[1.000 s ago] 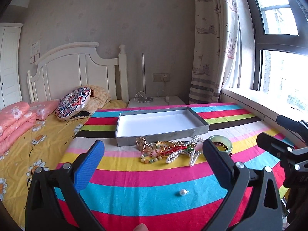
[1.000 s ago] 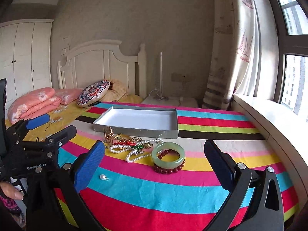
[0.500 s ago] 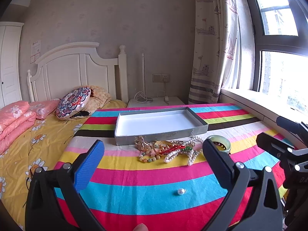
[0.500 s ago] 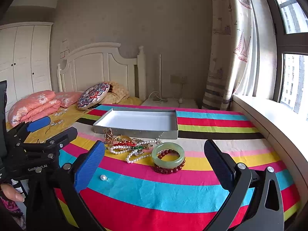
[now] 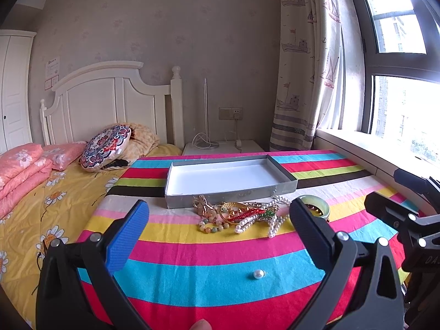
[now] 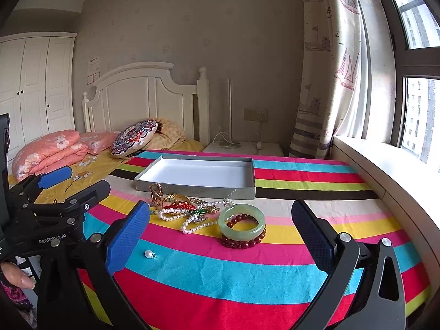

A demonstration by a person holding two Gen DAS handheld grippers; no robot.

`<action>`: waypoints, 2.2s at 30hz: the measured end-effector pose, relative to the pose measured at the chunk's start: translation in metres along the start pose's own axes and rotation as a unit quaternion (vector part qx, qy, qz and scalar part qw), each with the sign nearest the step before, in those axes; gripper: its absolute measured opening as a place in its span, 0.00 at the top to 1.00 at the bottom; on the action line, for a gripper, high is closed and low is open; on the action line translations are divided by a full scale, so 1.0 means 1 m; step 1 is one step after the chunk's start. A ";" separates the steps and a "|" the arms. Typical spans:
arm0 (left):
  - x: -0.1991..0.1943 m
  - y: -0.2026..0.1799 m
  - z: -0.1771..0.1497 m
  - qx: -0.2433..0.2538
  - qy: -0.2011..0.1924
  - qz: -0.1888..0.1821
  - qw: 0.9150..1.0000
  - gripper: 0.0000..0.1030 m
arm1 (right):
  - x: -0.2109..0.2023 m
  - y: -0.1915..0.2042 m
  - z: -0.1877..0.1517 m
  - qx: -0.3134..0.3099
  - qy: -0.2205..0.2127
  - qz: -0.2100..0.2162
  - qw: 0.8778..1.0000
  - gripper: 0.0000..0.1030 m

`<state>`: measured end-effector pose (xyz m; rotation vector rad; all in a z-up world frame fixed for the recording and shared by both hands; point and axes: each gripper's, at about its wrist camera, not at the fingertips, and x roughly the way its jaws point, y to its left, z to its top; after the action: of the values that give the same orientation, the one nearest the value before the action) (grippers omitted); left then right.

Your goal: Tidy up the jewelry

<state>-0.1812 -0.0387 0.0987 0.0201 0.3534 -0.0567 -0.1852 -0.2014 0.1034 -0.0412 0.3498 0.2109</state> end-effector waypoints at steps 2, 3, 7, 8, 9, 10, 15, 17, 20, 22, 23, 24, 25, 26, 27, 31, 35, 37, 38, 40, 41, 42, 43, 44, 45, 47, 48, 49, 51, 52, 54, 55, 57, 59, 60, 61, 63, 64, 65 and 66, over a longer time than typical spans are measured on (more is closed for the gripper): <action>0.000 0.000 0.000 0.000 0.000 0.000 1.000 0.02 | -0.001 0.000 0.000 0.001 0.000 0.001 1.000 0.04; 0.000 0.000 0.000 0.000 0.000 0.000 1.000 0.02 | -0.001 0.000 -0.001 0.001 -0.001 0.001 1.000 0.04; 0.000 0.000 0.000 0.000 -0.001 0.000 1.000 0.02 | -0.001 0.000 -0.001 0.001 -0.002 0.001 1.000 0.04; 0.000 0.000 0.000 0.000 -0.001 0.001 1.000 0.02 | -0.001 0.000 -0.001 0.001 -0.002 0.001 1.000 0.04; -0.001 0.000 -0.001 0.000 -0.002 0.001 1.000 0.02 | -0.001 0.000 -0.001 0.002 -0.003 0.002 1.000 0.04; 0.000 0.000 -0.001 0.000 -0.002 0.001 1.000 0.02 | -0.001 0.000 0.000 0.001 -0.003 0.002 1.000 0.04; 0.000 -0.001 -0.001 0.000 -0.001 0.000 1.000 0.02 | 0.000 0.000 0.000 0.002 -0.008 0.007 1.000 0.04; 0.000 -0.002 -0.002 0.000 -0.001 0.000 1.000 0.02 | 0.001 -0.001 -0.001 0.004 -0.006 0.013 1.000 0.04; 0.000 -0.002 -0.002 -0.001 -0.001 -0.001 1.000 0.02 | 0.001 -0.003 -0.002 0.011 -0.011 0.020 1.000 0.04; 0.000 -0.003 -0.003 -0.001 -0.001 -0.001 1.000 0.02 | 0.003 -0.002 -0.003 0.011 -0.010 0.020 1.000 0.04; 0.001 -0.003 -0.003 -0.001 -0.001 -0.001 1.000 0.02 | 0.004 -0.003 -0.004 0.014 -0.009 0.023 1.000 0.04; 0.000 -0.003 -0.003 -0.001 -0.001 -0.001 1.000 0.02 | 0.004 -0.005 -0.005 0.018 -0.008 0.026 0.999 0.04; 0.000 -0.002 -0.004 -0.002 -0.001 -0.001 1.000 0.02 | 0.006 -0.007 -0.006 0.024 -0.006 0.028 0.999 0.04; 0.000 -0.002 -0.004 -0.003 -0.002 -0.001 1.000 0.02 | 0.007 -0.009 -0.007 0.027 -0.004 0.030 0.999 0.04; 0.001 -0.002 -0.005 -0.003 -0.002 0.000 1.000 0.02 | 0.009 -0.010 -0.009 0.030 -0.002 0.032 0.999 0.04; 0.008 0.003 -0.012 -0.007 0.005 0.004 1.000 0.02 | 0.021 -0.017 -0.018 0.044 0.022 0.041 0.998 0.04; 0.022 0.009 -0.021 -0.013 0.025 0.008 1.000 0.02 | 0.038 -0.019 -0.030 0.035 0.060 0.028 0.997 0.04; 0.026 0.011 -0.025 -0.012 0.025 0.011 1.000 0.02 | 0.044 -0.023 -0.035 0.038 0.073 0.018 0.996 0.04; 0.029 0.011 -0.027 -0.005 0.027 0.018 0.999 0.02 | 0.046 -0.025 -0.037 0.037 0.075 0.008 0.996 0.04; 0.033 0.011 -0.031 0.005 0.035 0.024 0.999 0.02 | 0.050 -0.030 -0.040 0.037 0.078 -0.021 0.996 0.04; 0.035 0.013 -0.033 0.006 0.037 0.024 0.999 0.02 | 0.055 -0.033 -0.041 0.039 0.087 -0.028 0.995 0.04; 0.037 0.015 -0.034 0.005 0.042 0.024 0.999 0.02 | 0.062 -0.037 -0.042 0.045 0.106 -0.025 0.993 0.04; 0.039 0.018 -0.035 0.003 0.046 0.026 0.999 0.02 | 0.068 -0.040 -0.040 0.047 0.119 -0.016 0.992 0.04; 0.043 0.022 -0.036 -0.002 0.055 0.031 0.998 0.02 | 0.075 -0.041 -0.039 0.042 0.131 -0.006 0.990 0.04; 0.045 0.026 -0.035 -0.008 0.061 0.030 0.998 0.02 | 0.084 -0.040 -0.036 0.030 0.148 -0.002 0.989 0.04; 0.049 0.036 -0.034 -0.018 0.068 0.024 0.997 0.02 | 0.097 -0.039 -0.033 0.008 0.162 0.001 0.987 0.04; 0.050 0.039 -0.034 -0.020 0.068 0.022 0.997 0.02 | 0.106 -0.038 -0.032 -0.002 0.174 0.003 0.985 0.04; 0.052 0.044 -0.034 -0.028 0.071 0.019 0.997 0.02 | 0.119 -0.038 -0.030 -0.010 0.194 0.008 0.981 0.04; 0.054 0.050 -0.036 -0.038 0.080 0.019 0.996 0.02 | 0.143 -0.039 -0.029 -0.021 0.232 0.008 0.972 0.04; 0.055 0.052 -0.038 -0.041 0.084 0.015 0.995 0.02 | 0.151 -0.038 -0.029 -0.028 0.242 0.006 0.970 0.04; 0.058 0.054 -0.041 -0.046 0.091 0.001 0.995 0.02 | 0.164 -0.037 -0.026 -0.044 0.250 0.000 0.967 0.04; 0.059 0.054 -0.043 -0.048 0.096 -0.005 0.994 0.02 | 0.172 -0.035 -0.026 -0.051 0.258 0.001 0.965 0.04; 0.059 0.052 -0.043 -0.049 0.098 -0.021 0.994 0.02 | 0.184 -0.033 -0.026 -0.058 0.272 0.003 0.961 0.04; 0.058 0.049 -0.041 -0.045 0.099 -0.037 0.993 0.02 | 0.194 -0.031 -0.026 -0.067 0.283 0.008 0.957 0.04; 0.058 0.045 -0.041 -0.043 0.103 -0.047 0.993 0.02 | 0.198 -0.030 -0.027 -0.071 0.288 0.008 0.955 0.04; 0.059 0.042 -0.041 -0.039 0.108 -0.054 0.992 0.02 | 0.202 -0.029 -0.028 -0.072 0.292 0.009 0.954 0.04; 0.060 0.030 -0.042 -0.023 0.115 -0.061 0.991 0.02 | 0.209 -0.030 -0.028 -0.073 0.296 0.017 0.952 0.08; 0.061 0.023 -0.043 -0.011 0.116 -0.065 0.991 0.02 | 0.210 -0.031 -0.029 -0.068 0.295 0.023 0.953 0.11; 0.062 0.017 -0.043 -0.002 0.117 -0.068 0.991 0.02 | 0.210 -0.034 -0.029 -0.057 0.296 0.034 0.953 0.20; 0.061 0.011 -0.043 0.005 0.118 -0.072 0.990 0.02 | 0.208 -0.037 -0.029 -0.044 0.293 0.044 0.954 0.25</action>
<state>-0.1379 -0.0296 0.0371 0.0121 0.5909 -0.1999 0.0035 -0.1987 0.0049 -0.1791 0.9371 0.3026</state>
